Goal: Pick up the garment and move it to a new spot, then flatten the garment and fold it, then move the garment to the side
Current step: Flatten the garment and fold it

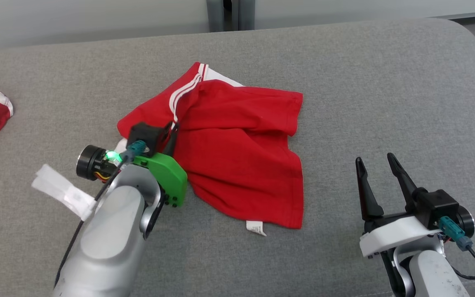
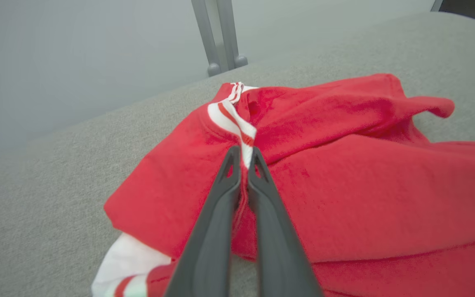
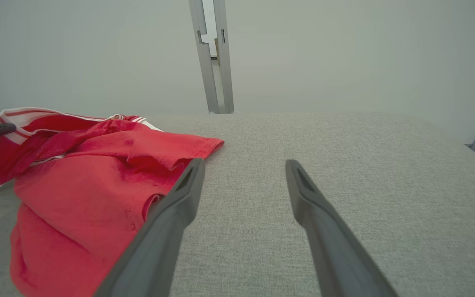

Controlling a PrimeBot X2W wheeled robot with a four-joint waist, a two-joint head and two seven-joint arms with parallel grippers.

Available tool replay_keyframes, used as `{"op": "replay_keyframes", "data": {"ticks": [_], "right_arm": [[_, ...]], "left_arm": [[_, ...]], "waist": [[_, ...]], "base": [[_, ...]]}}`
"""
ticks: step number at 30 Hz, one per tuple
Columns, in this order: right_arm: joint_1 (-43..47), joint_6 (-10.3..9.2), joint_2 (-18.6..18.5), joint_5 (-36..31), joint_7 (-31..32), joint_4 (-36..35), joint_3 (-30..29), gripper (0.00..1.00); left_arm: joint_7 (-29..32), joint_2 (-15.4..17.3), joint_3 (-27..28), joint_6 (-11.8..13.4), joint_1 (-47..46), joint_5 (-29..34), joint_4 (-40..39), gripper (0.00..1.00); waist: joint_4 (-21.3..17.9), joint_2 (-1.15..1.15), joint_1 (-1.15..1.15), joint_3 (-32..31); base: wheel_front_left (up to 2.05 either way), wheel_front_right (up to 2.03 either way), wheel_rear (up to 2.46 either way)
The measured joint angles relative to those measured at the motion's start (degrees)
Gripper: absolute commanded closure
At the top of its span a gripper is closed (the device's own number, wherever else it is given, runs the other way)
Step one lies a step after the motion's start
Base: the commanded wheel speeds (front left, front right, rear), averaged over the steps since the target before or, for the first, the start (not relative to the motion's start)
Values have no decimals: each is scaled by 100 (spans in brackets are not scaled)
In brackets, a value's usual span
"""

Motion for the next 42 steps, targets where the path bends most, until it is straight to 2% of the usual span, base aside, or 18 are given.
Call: {"op": "replay_keyframes", "data": {"ticks": [4,8,13,16,21,32,33,34,35,36,42], "right_arm": [[87,0,-1,-2,0,5,-37,0],[97,0,0,-2,0,4,-29,0],[99,0,0,8,0,-13,13,0],[99,0,0,14,0,-16,9,0],[88,0,0,14,0,-22,12,0],[-42,0,0,25,0,-19,90,0],[-49,0,0,27,0,-16,102,0],[-58,0,0,34,0,-13,109,0],[-73,0,0,38,0,-11,118,0],[-85,0,0,40,0,-9,120,0],[-98,0,0,40,0,11,63,0]], "left_arm": [[-385,-299,699,32,19,-1063,-476,100],[-597,-339,1480,376,37,-1903,-804,100],[-584,-263,2427,756,271,-2708,-808,100],[-541,-120,2780,936,458,-2928,-725,100],[-539,-76,3022,1056,700,-3118,-567,100],[-719,-47,3139,1025,688,-3233,-207,100],[-743,-42,3138,1018,639,-3233,-175,93],[-751,-35,3139,1007,598,-3233,-148,60],[-778,-30,3143,1004,552,-3233,-114,23],[-801,-20,3136,1001,521,-3233,-81,0],[-959,83,2993,838,452,-3086,5,0]], "waist": [[34,0,0,-85],[57,0,0,-129],[37,0,0,-86],[31,0,0,-30],[29,0,0,75],[-32,0,0,305],[-46,0,0,321],[-58,0,0,334],[-73,0,0,347],[-90,0,0,360],[-127,0,0,362]], "base": [[0,0,0],[0,0,0],[0,0,0],[0,0,0],[0,0,0],[0,0,0],[0,0,0],[0,0,0],[0,0,0],[0,0,0],[0,0,0]]}}
